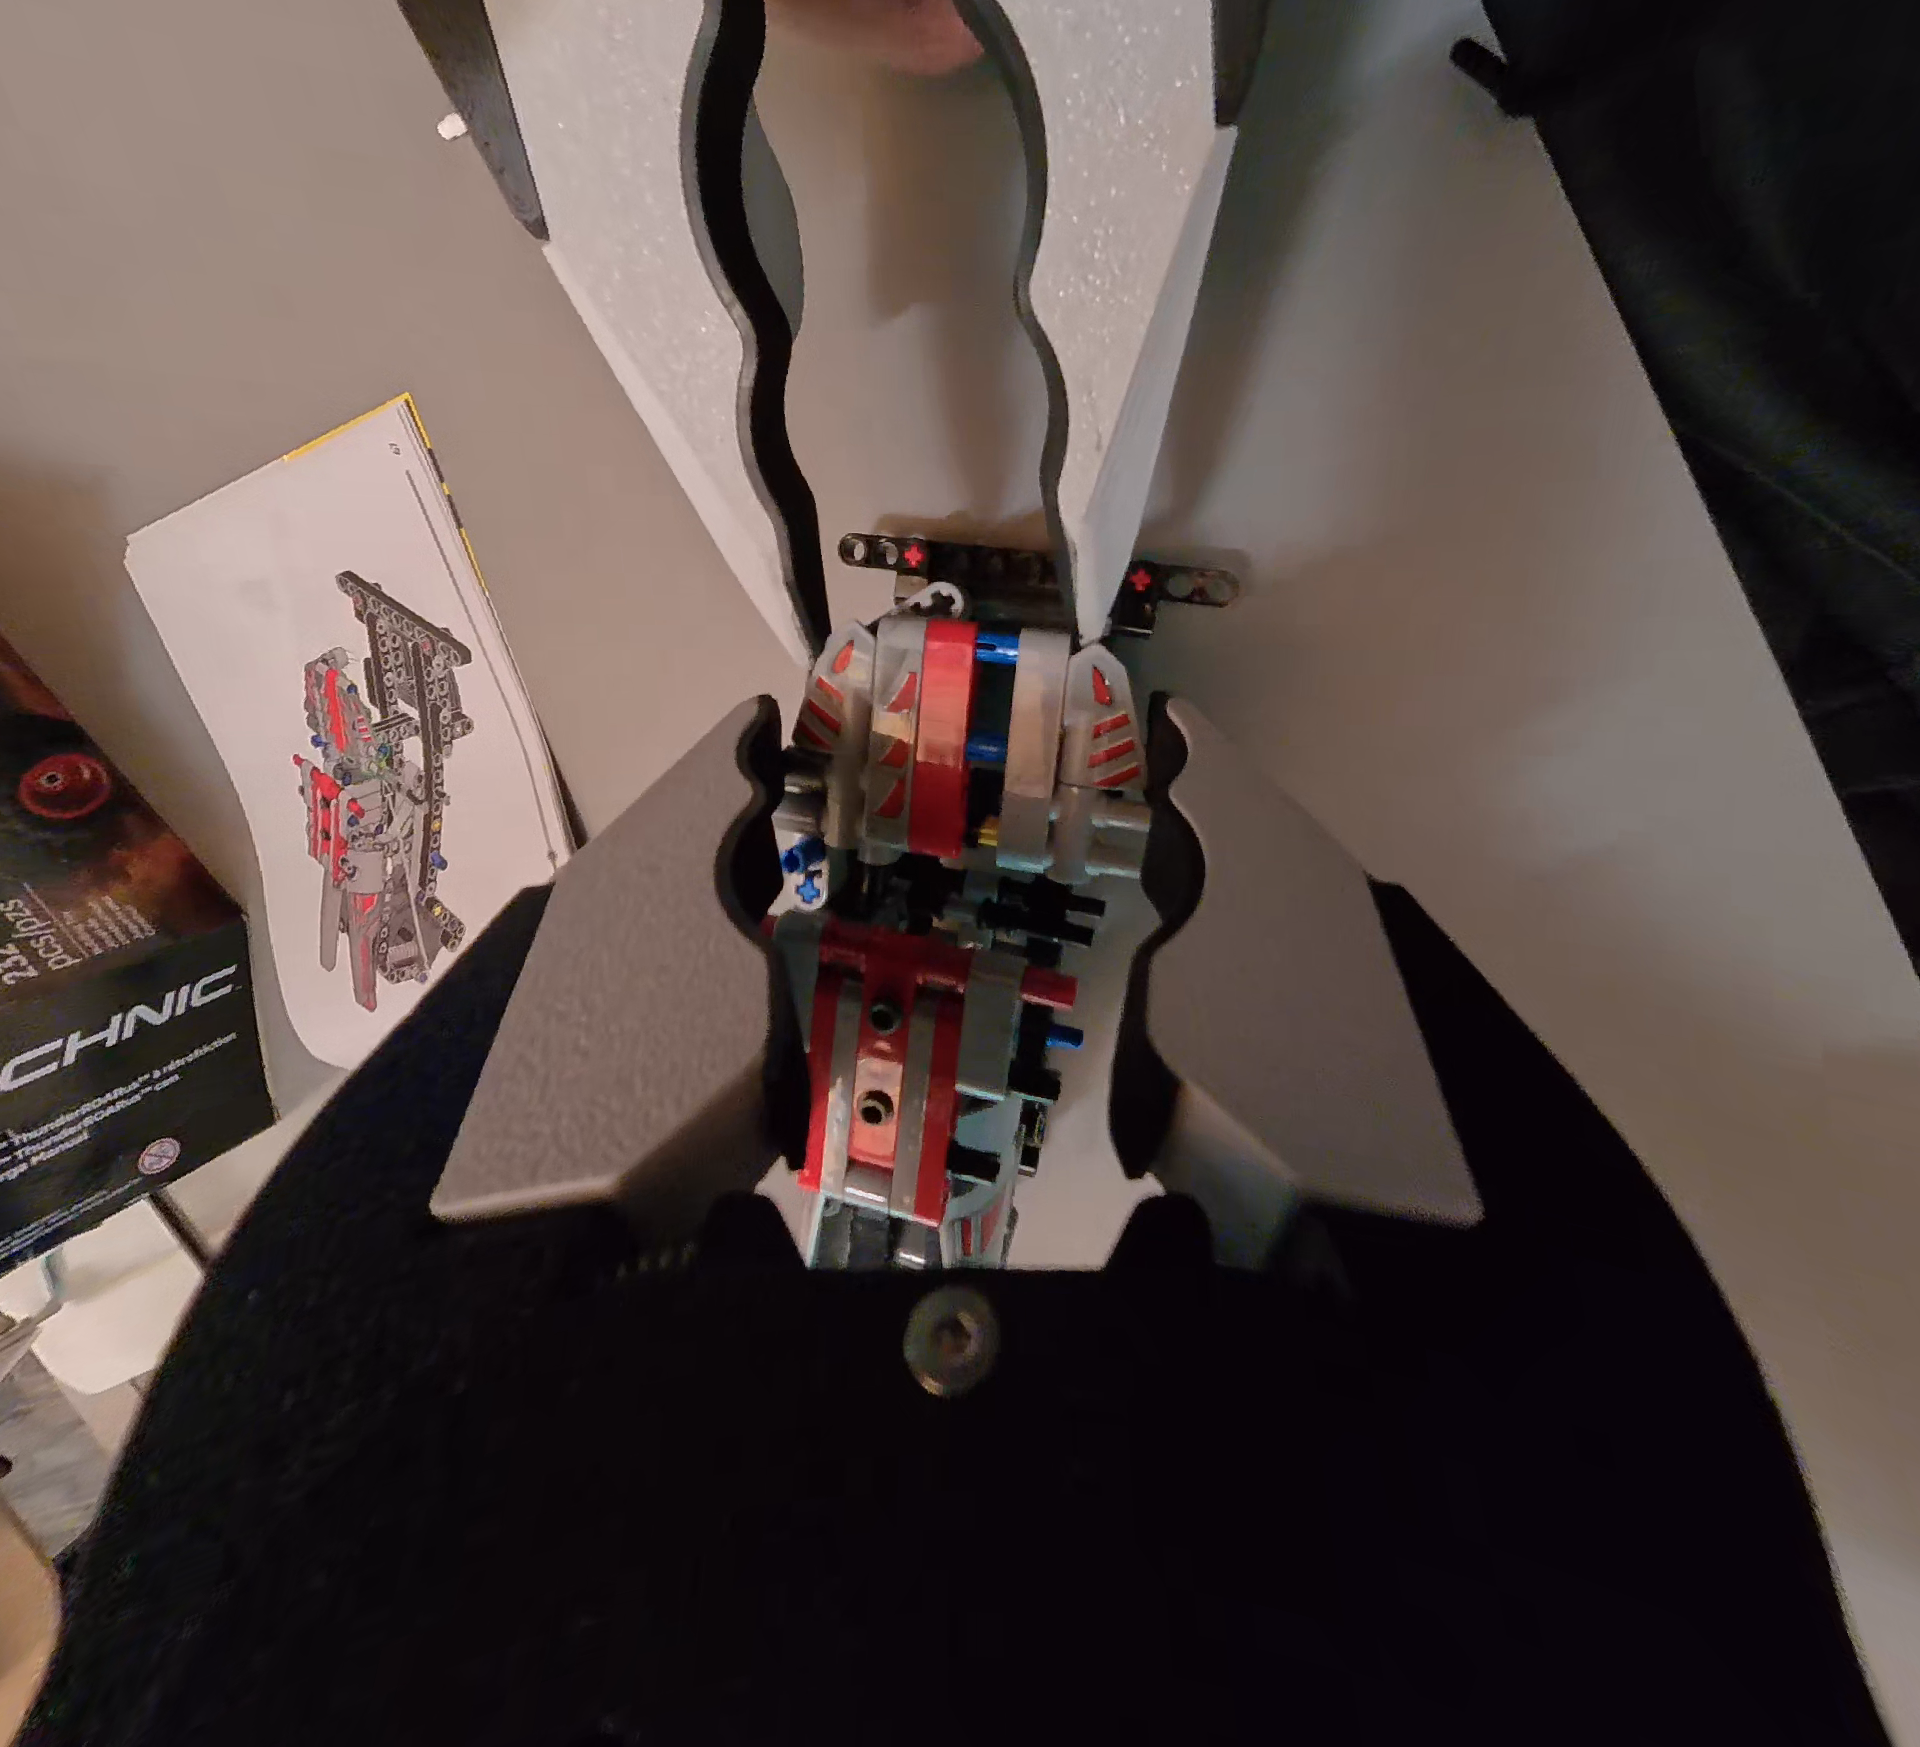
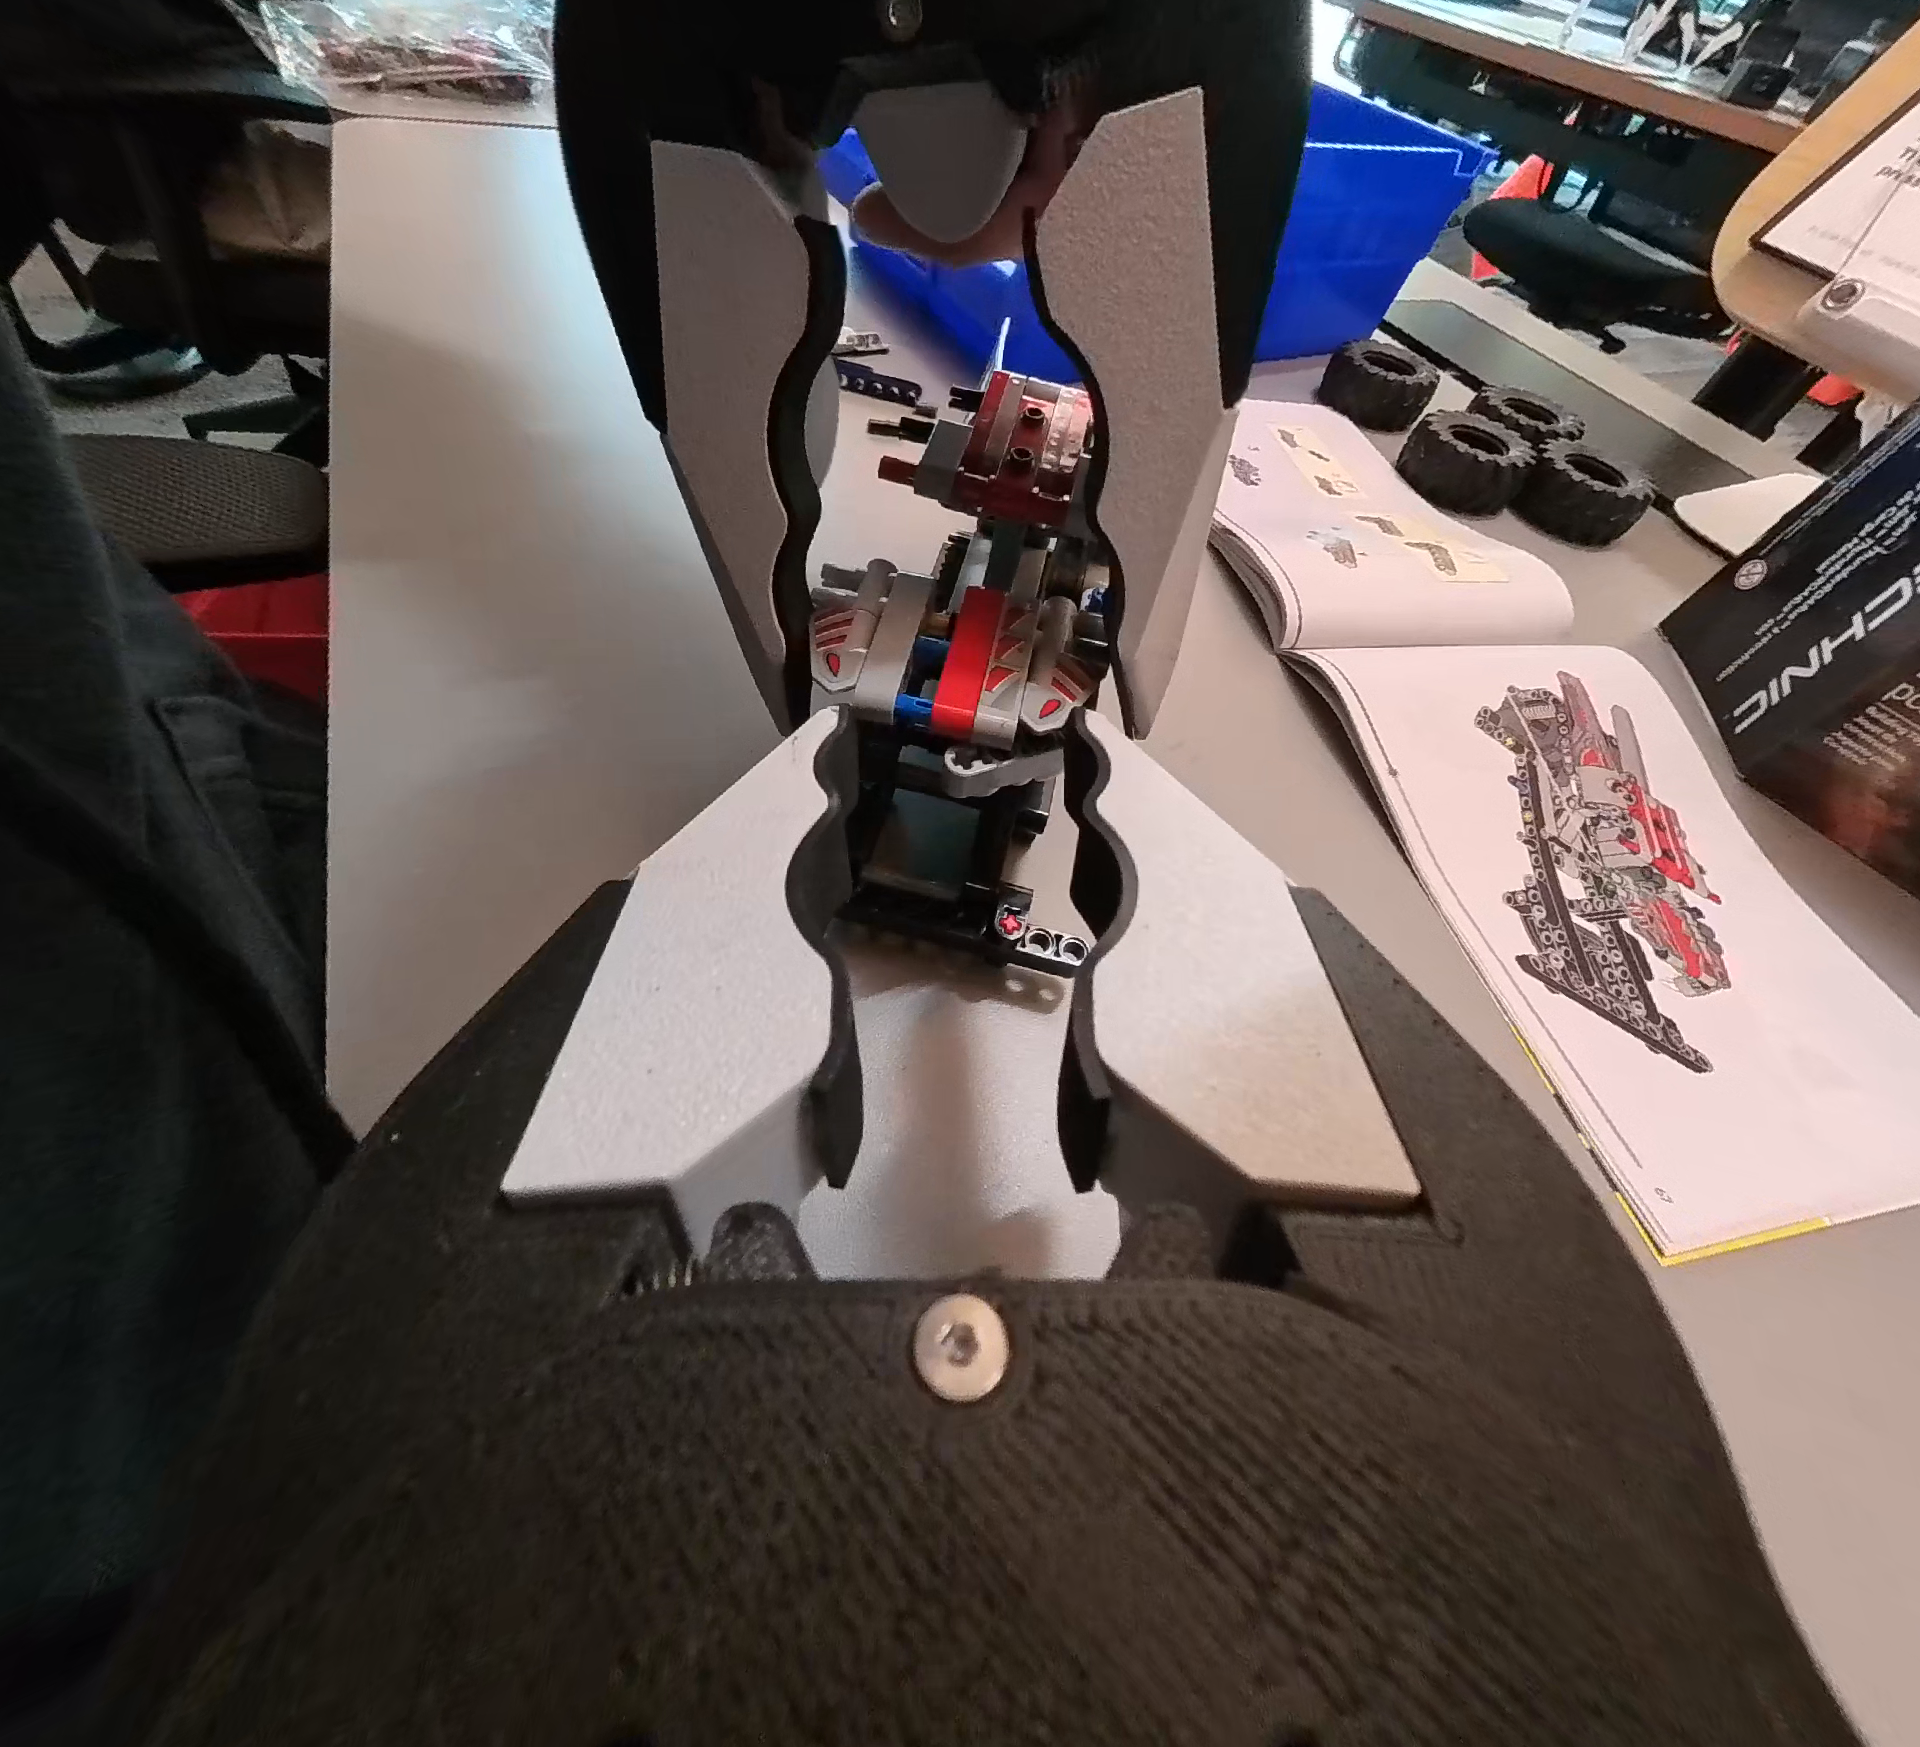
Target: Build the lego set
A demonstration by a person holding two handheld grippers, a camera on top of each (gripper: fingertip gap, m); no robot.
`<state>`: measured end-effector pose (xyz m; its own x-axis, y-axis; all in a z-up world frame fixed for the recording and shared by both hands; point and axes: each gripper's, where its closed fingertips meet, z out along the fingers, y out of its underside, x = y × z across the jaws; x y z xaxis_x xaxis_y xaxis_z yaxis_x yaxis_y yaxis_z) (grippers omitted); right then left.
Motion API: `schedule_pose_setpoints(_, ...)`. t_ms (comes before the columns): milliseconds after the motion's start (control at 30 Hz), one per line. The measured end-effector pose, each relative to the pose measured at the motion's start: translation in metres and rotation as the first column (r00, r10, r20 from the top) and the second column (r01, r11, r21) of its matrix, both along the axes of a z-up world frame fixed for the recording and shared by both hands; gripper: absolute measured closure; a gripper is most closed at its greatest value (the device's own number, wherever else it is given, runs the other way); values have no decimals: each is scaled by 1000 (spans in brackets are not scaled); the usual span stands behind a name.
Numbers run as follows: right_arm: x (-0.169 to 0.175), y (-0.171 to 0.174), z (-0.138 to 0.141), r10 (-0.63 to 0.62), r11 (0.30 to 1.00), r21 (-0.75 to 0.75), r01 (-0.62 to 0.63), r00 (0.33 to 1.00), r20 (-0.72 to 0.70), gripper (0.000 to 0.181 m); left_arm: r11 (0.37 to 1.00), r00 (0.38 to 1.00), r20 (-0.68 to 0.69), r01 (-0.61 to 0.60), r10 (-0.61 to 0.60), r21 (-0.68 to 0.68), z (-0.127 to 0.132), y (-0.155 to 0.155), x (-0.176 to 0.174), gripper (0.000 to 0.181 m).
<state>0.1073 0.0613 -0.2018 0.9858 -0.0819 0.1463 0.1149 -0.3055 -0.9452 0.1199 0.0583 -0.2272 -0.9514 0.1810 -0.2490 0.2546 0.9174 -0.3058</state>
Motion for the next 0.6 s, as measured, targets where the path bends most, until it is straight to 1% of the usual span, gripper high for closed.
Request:
schedule_pose_setpoints(133,0,0,0,-3,1000,-3,3,1000,6,143,1000,1000,13,11,-12,12,0,1,0,115)
schedule_pose_setpoints(333,1,1,0,-9,1000,-1,9,1000,13,143,1000,1000,-25,-7,8,30,0,2,1,114)
schedule_pose_setpoints(600,0,3,1,-19,1000,1,19,999,43,142,999,1000,-27,5,-4,40,-1,3,-1,115)
